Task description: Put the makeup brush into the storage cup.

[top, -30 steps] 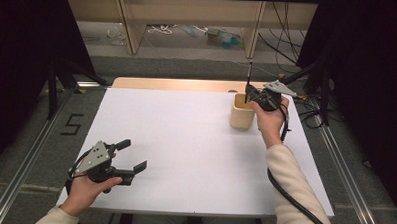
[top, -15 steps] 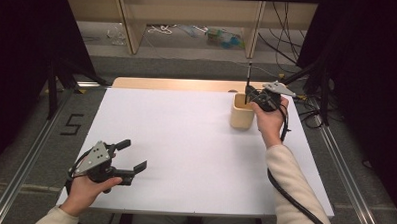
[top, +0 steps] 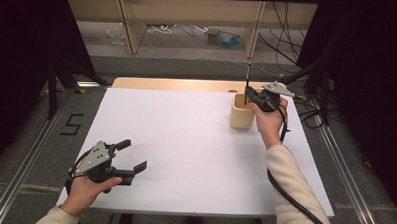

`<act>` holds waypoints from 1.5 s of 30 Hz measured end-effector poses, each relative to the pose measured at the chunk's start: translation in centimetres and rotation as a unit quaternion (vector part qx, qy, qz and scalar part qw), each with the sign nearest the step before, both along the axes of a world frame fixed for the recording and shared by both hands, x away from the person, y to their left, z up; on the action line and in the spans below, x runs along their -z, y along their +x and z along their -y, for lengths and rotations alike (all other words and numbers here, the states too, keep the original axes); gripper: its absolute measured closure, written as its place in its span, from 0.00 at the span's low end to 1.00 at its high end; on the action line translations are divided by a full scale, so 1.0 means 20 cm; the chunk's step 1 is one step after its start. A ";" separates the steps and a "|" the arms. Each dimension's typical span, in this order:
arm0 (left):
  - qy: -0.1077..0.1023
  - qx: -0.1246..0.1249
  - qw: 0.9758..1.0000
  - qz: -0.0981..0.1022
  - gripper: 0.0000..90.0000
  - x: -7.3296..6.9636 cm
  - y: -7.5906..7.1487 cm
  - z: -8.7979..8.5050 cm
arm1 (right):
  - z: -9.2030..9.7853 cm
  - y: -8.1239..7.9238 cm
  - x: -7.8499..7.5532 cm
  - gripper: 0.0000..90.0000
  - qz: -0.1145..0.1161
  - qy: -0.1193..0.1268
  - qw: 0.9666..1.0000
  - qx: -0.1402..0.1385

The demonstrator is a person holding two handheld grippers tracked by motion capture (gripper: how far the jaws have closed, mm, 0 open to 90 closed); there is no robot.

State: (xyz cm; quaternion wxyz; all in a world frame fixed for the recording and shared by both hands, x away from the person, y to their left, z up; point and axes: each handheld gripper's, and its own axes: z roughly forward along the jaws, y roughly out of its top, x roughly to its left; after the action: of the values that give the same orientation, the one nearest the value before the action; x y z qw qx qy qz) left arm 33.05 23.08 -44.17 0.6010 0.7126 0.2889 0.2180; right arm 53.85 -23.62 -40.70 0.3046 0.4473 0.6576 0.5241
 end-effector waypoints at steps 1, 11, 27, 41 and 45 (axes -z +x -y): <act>0.000 0.000 1.000 0.000 0.09 0.00 0.00 0.00 | 0.00 0.00 0.00 0.94 0.000 0.000 1.000 0.001; 0.001 0.000 1.000 0.000 0.09 0.00 0.00 0.00 | 0.00 0.00 0.01 0.93 -0.004 -0.003 1.000 -0.001; 0.001 -0.001 1.000 0.000 0.09 0.00 0.00 0.00 | 0.00 0.01 0.03 0.93 -0.011 -0.003 1.000 0.000; -0.001 0.000 1.000 0.002 0.09 0.00 0.00 0.00 | 0.00 0.01 0.04 0.93 -0.012 -0.008 1.000 0.000; 0.001 -0.001 1.000 0.001 0.09 0.00 0.00 0.00 | 0.00 0.01 0.04 0.93 -0.014 -0.009 1.000 0.000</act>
State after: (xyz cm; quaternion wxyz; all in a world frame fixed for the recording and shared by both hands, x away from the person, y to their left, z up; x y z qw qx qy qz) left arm 33.03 23.09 -44.16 0.6006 0.7126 0.2888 0.2192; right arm 54.11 -23.72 -41.49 0.2996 0.4516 0.6665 0.5120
